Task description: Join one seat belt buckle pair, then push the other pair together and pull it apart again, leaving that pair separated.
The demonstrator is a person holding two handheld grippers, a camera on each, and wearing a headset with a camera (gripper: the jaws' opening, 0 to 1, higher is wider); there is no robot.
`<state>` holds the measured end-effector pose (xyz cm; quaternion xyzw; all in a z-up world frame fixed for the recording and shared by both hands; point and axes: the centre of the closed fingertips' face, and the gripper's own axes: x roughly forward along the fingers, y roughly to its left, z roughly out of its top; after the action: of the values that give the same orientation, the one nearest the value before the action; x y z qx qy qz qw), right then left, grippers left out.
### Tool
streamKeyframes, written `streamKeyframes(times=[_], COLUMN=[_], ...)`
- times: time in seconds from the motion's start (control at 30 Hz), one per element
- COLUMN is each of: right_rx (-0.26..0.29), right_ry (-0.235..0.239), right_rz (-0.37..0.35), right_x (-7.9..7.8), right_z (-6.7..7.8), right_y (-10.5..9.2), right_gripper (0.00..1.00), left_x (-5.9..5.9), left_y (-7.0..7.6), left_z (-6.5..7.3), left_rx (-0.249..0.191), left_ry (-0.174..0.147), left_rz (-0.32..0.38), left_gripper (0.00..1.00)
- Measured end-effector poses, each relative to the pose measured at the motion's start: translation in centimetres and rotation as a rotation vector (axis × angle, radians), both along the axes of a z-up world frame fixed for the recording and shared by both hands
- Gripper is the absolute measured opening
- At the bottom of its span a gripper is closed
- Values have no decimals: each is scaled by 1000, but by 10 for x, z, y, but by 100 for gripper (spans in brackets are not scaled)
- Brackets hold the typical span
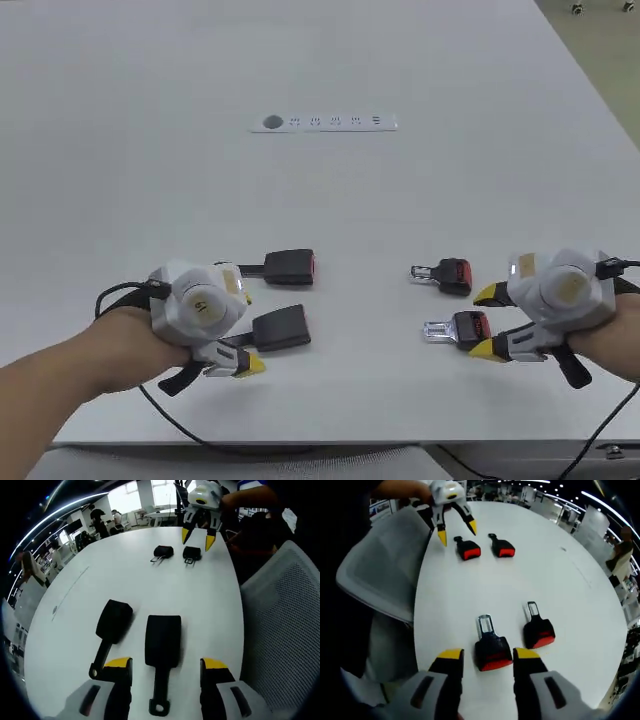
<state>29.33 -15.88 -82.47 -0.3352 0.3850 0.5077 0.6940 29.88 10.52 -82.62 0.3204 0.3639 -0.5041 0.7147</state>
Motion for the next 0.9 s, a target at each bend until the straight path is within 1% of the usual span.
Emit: streamKeyframes(times=[0.03, 0.1, 0.2, 0.23, 0.27, 0.33, 0.4, 0.47, 0.5, 0.57, 0.6, 0.63, 0.67, 0.7, 0.73, 0.8, 0.83, 0.87, 0.9], right_rx=[-5, -11, -28, -33, -37, -39, -45, -51, -55, -65, -63, -59, -58, -62, -62, -66, -71, -73, -78], right_ry=[3, 1, 16, 21, 27, 49, 55, 64, 68, 77, 78, 84, 87, 86, 90, 93, 94, 95, 96], right_rz=[1, 4, 16, 18, 23, 27, 32, 39, 40, 46, 48, 44, 47, 60, 57, 65, 73, 78, 89], right_x=[1, 2, 2, 2, 2, 1, 2, 3, 3, 3, 2, 3, 3, 3, 3, 3, 3, 3, 2], right_z=[-2, -3, -10, -11, -13, -17, -20, -22, -23, -26, -26, -26, -26, -26, -26, -27, -27, -27, -27], right_y=[-1, -2, -4, -4, -4, -4, -5, -6, -6, -9, -9, -9, -9, -9, -9, -9, -9, -8, -8], right_gripper=[40, 41, 42, 42, 42, 40, 38, 37, 36, 35, 35, 34, 34, 34, 33, 33, 33, 33, 33], left_x=[0, 1, 1, 2, 3, 4, 4, 3, 4, 3, 4, 5, 5, 7, 8, 7, 7, 6, 7], left_y=[-2, -4, -8, -9, -10, -10, -12, -10, -10, -10, -10, -11, -11, -11, -11, -12, -12, -11, -12], left_z=[-2, -4, -7, -8, -9, -12, -14, -16, -18, -18, -17, -17, -17, -16, -16, -19, -19, -21, -22], left_rx=[3, 9, 15, 20, 24, 35, 41, 62, 69, 73, 70, 63, 63, 67, 73, 89, 98, 115, 123], left_ry=[8, 12, 24, 18, 11, 13, 14, 13, 8, 14, 13, 19, 16, 4, -4, -8, -13, -11, -26], left_rz=[-4, -19, -42, -53, -65, -69, -84, -105, -116, -123, -122, -118, -122, -136, -141, -185, -194, -203, -234], left_gripper=[55, 54, 50, 47, 47, 47, 47, 45, 43, 39, 39, 39, 37, 35, 33, 32, 33, 33, 33])
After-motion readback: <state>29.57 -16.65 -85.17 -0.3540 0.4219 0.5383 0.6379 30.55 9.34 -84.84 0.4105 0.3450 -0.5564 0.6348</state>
